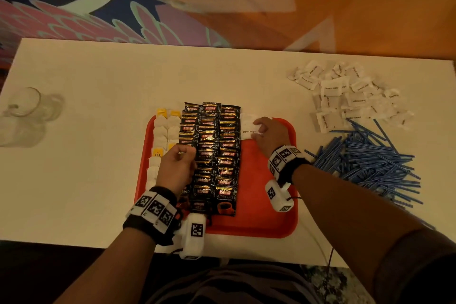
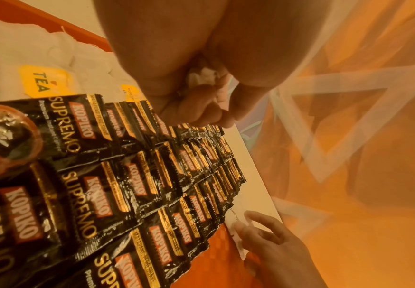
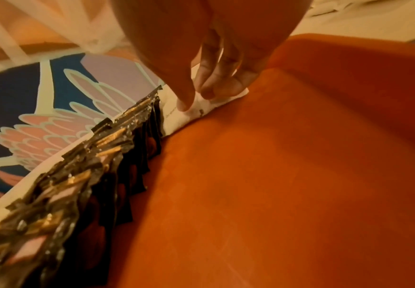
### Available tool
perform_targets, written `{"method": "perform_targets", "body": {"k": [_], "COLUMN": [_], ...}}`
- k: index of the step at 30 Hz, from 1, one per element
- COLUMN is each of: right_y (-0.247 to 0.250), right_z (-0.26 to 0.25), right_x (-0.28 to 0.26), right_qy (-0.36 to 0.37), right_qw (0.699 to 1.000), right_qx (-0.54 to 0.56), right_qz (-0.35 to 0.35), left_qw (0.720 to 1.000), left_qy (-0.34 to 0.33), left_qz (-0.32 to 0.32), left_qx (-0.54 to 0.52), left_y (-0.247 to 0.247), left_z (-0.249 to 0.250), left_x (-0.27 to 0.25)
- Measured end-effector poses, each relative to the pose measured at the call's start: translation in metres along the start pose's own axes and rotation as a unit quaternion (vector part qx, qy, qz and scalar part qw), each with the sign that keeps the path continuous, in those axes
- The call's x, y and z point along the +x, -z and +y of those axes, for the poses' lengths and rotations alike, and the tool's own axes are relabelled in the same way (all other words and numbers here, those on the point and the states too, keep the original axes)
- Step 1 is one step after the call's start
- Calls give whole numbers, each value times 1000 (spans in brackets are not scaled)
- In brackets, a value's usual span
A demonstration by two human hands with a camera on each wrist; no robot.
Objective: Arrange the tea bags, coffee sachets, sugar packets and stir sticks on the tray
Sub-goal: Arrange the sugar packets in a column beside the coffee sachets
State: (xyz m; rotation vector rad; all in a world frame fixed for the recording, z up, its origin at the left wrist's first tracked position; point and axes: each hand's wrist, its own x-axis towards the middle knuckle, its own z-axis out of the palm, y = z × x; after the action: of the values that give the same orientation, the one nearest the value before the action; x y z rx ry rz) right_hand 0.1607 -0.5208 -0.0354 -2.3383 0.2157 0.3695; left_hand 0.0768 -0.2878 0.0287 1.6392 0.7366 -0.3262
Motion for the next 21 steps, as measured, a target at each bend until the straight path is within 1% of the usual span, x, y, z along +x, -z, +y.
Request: {"method": "perform_targets", "body": {"k": [3,4,6,9,11,12,14,16,18,21], "right_y": [9,12,21,34,44,49,55,58,61,69], "right_z": [-2,-3,-10,-26,-40,-48,-60,-68,-74,-79], "right_x": [-6,-9,-17,-33,-47,-55,-70,-82,-90,-97], "right_qy": [-30,-36,-38,-8,20,29,25,-8,-42,-77], "right_qw": [999,998,998,997,994,991,978,955,934,911], "right_qx": [31,42,55,79,102,113,161,235,297,366], "right_qz": [7,11,11,-6,-38,-67,-134,-182,-195,-175], "left_qw": [1000,999,992,967,954,950,944,936,928,917], "left_qy": [16,27,45,56,69,73,68,61,53,48], "left_qz": [-11,-19,-49,-95,-131,-146,-177,-205,-227,-247], "left_qx": [-13,-32,-108,-227,-263,-266,-269,-278,-292,-309], "left_y": [-4,-6,-15,-28,-37,-41,-49,-57,-64,-72], "left_z": [4,7,16,30,39,44,55,65,74,82], "left_x": [-3,-5,-10,-18,-22,-24,-30,-37,-41,-44]}}
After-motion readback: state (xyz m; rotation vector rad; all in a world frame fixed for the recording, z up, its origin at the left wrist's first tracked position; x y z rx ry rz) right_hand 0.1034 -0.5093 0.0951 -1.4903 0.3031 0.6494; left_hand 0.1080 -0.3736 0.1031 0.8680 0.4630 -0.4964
